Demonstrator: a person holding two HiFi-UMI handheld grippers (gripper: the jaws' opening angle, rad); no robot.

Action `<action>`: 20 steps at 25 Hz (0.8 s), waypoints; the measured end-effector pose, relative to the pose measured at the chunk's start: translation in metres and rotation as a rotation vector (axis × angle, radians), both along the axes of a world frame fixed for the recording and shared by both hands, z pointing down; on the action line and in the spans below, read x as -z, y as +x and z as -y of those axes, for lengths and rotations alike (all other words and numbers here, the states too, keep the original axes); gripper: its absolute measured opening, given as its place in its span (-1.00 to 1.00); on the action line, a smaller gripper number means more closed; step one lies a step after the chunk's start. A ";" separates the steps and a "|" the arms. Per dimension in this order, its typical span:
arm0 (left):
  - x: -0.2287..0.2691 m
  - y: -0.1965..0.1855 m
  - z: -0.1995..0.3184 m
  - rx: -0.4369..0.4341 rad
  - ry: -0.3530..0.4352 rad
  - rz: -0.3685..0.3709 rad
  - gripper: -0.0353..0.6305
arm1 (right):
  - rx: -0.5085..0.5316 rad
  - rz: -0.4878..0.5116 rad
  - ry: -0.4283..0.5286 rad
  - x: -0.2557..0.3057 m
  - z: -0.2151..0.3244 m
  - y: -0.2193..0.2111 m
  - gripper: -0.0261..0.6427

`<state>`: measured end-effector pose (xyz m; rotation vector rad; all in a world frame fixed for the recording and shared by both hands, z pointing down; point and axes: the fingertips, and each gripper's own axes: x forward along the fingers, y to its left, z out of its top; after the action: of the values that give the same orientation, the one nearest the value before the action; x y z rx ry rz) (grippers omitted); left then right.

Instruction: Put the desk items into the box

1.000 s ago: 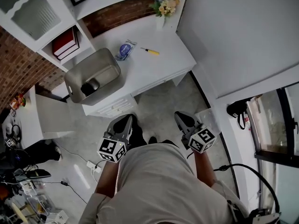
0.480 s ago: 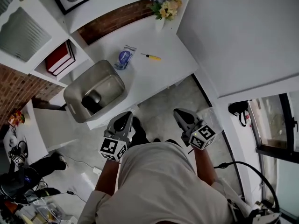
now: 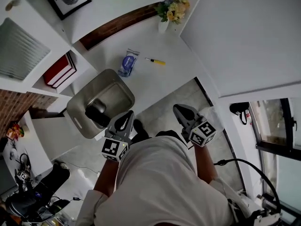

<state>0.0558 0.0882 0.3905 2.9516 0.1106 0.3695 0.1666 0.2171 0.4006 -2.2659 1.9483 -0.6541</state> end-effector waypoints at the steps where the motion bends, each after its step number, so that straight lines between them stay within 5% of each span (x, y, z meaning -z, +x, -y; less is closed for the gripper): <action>1: -0.001 0.000 0.006 -0.002 -0.004 0.000 -0.89 | -0.003 -0.003 -0.002 0.000 0.007 0.002 -0.92; 13: -0.013 0.018 0.041 0.044 -0.060 0.013 -0.88 | 0.030 -0.011 -0.029 -0.006 0.051 0.033 -0.92; 20: -0.023 0.044 0.048 0.168 -0.078 0.026 -0.88 | 0.156 0.005 -0.037 -0.016 0.075 0.068 -0.92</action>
<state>0.1003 0.0401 0.4131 2.8520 -0.1227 0.3707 0.2350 0.1424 0.4165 -2.1454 2.1442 -0.7168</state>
